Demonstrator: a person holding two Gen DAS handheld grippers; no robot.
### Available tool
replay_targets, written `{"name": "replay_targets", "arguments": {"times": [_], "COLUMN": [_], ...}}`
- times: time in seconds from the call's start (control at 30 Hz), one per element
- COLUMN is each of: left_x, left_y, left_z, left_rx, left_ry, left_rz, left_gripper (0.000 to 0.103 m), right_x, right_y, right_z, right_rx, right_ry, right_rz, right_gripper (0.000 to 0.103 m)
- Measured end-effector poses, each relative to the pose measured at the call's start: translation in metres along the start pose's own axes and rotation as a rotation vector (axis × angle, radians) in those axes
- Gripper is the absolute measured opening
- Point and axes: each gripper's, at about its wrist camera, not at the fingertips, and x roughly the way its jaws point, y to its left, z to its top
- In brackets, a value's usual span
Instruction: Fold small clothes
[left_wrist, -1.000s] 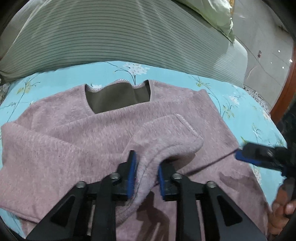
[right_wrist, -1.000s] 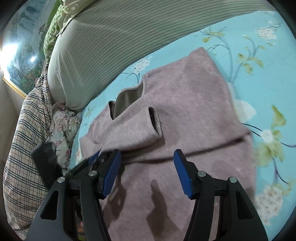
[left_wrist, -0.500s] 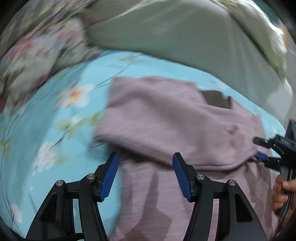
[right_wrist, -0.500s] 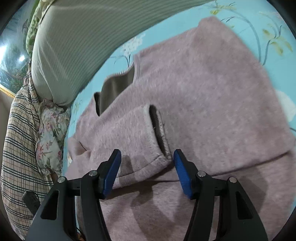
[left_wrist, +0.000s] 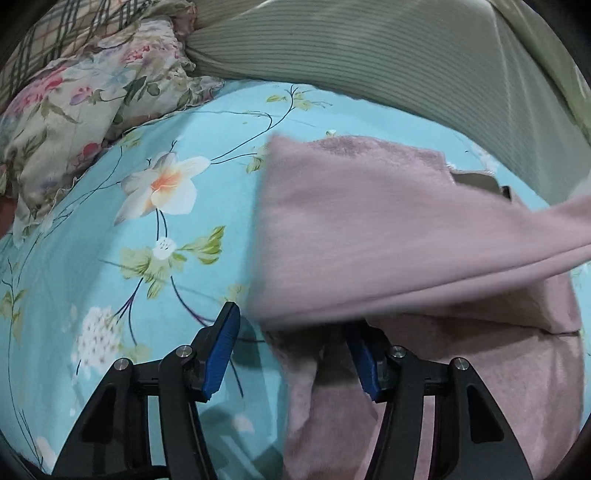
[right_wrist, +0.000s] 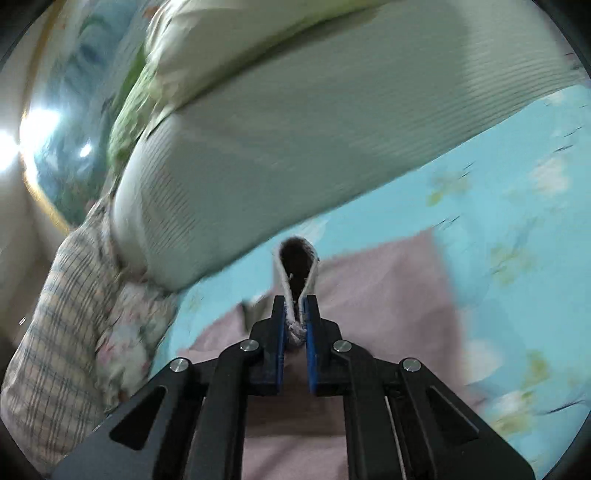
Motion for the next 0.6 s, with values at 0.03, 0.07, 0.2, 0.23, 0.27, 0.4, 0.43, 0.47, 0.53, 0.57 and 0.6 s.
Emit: {"name": "replay_targets", "arguments": {"times": [0.03,0.07,0.2,0.23,0.27,0.4,0.43,0.47,0.53,0.57,0.6], "left_x": [0.002,0.005,0.008,0.007,0.006,0.009,0.01,0.01,0.008,0.008,0.008], "left_y": [0.0,0.0,0.003,0.004,0.006,0.027,0.031,0.033,0.032,0.031,0.031], "left_z": [0.0,-0.001,-0.001,0.0,0.002,0.007,0.006,0.005,0.004,0.003,0.003], "left_rx": [0.0,0.0,-0.006,-0.01,-0.018,-0.128,-0.15,-0.156,-0.151,-0.149,-0.152], "left_ry": [0.005,0.014,0.025,0.026,0.023,0.032,0.037,0.037,0.03,0.029,0.029], "left_rz": [0.003,0.009,0.019,0.02,0.024,-0.013,-0.031,-0.038,-0.034,-0.032,-0.032], "left_gripper": [0.058,0.057,0.052,0.05,0.046,0.043,0.043,0.042,0.042,0.042,0.042], "right_x": [0.003,0.009,0.029,0.031,0.034,0.034,0.03,0.019,0.008,0.009,0.015], "right_y": [-0.014,-0.032,-0.059,-0.059,-0.059,-0.048,-0.043,-0.041,-0.037,-0.038,-0.042], "right_z": [-0.001,-0.005,-0.026,-0.03,-0.034,-0.032,-0.028,-0.023,-0.019,-0.019,-0.021], "right_rx": [0.019,0.057,0.094,0.091,0.089,0.047,0.04,0.029,-0.009,-0.025,-0.032], "right_ry": [0.013,0.043,0.131,0.141,0.152,0.142,0.108,0.055,0.012,0.031,0.072], "right_rz": [-0.029,-0.055,-0.09,-0.093,-0.092,-0.076,-0.038,0.007,-0.01,-0.06,-0.113], "right_gripper": [0.01,0.011,0.011,0.011,0.011,0.011,0.011,0.011,0.01,0.01,0.01]}}
